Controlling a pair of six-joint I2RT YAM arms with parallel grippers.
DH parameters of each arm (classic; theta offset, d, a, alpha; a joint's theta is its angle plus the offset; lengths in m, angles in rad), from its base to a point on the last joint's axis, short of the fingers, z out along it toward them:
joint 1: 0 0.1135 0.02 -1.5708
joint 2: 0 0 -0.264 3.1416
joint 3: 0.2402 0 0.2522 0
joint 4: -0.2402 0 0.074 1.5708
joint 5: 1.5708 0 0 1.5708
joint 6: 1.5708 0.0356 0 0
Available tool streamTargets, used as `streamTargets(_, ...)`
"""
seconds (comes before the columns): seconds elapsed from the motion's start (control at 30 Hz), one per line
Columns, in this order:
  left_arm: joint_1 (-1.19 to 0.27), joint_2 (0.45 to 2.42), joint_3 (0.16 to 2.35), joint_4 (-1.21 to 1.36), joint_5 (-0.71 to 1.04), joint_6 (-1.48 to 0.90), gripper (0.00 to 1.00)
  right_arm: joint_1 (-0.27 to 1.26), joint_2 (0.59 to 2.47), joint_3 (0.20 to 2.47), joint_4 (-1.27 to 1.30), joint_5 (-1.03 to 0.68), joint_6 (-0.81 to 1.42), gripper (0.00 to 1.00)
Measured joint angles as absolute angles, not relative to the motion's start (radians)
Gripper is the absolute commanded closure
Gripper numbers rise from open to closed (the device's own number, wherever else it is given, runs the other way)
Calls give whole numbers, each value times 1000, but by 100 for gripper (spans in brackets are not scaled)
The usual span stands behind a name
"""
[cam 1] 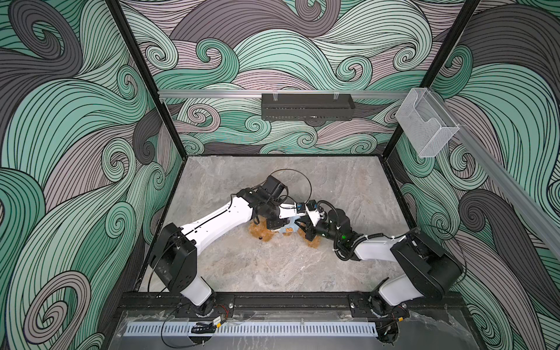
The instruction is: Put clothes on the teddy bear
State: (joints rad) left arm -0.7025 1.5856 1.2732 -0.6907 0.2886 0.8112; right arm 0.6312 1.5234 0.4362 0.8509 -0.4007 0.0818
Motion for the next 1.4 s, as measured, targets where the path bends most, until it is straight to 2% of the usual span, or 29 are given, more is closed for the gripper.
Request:
streamTargets(0.2,-707,1636,1289,-711,284,811,65,631,1523,436,847,-400,94,100)
streamTargets(0.3,-720,1652,1255,-650,239,768,68,631,1533,436,855,-400,129,100)
streamTargets(0.4,-733,1653,1192,-547,202,715,80,631,1559,436,877,-401,179,100)
streamTargets(0.5,-736,1645,1131,-431,194,649,98,627,1588,429,916,-397,228,100)
streamTargets(0.53,-736,1635,1107,-394,195,619,100,624,1599,426,934,-393,239,100)
streamTargets(0.7,-710,1498,958,-200,226,449,100,597,1609,394,1015,-389,266,100)
streamTargets(0.9,-613,1263,792,7,263,207,100,570,1589,374,1064,-385,270,100)
streamTargets(1.3,-538,1187,651,175,247,-197,100,601,1573,374,1047,-361,232,100)
streamTargets(1.4,-546,1190,662,161,259,-214,100,624,1571,381,1011,-337,189,100)
